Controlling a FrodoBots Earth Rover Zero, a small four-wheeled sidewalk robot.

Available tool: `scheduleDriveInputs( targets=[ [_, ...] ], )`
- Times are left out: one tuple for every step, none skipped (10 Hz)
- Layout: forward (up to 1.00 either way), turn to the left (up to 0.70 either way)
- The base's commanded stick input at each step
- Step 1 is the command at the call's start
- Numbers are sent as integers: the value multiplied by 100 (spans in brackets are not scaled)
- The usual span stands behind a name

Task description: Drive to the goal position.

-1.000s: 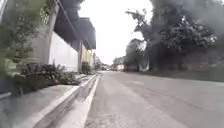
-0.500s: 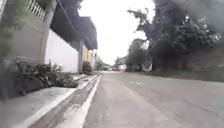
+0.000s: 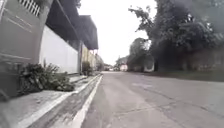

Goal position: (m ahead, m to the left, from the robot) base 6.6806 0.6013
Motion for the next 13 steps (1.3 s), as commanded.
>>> scheduleDriveInputs(
  targets=[
    [70,0],
    [70,0],
    [70,0],
    [70,0],
    [70,0],
    [70,0],
    [70,0],
    [70,0],
    [70,0],
    [70,0],
    [70,0],
    [70,0],
    [70,0]
  ],
)
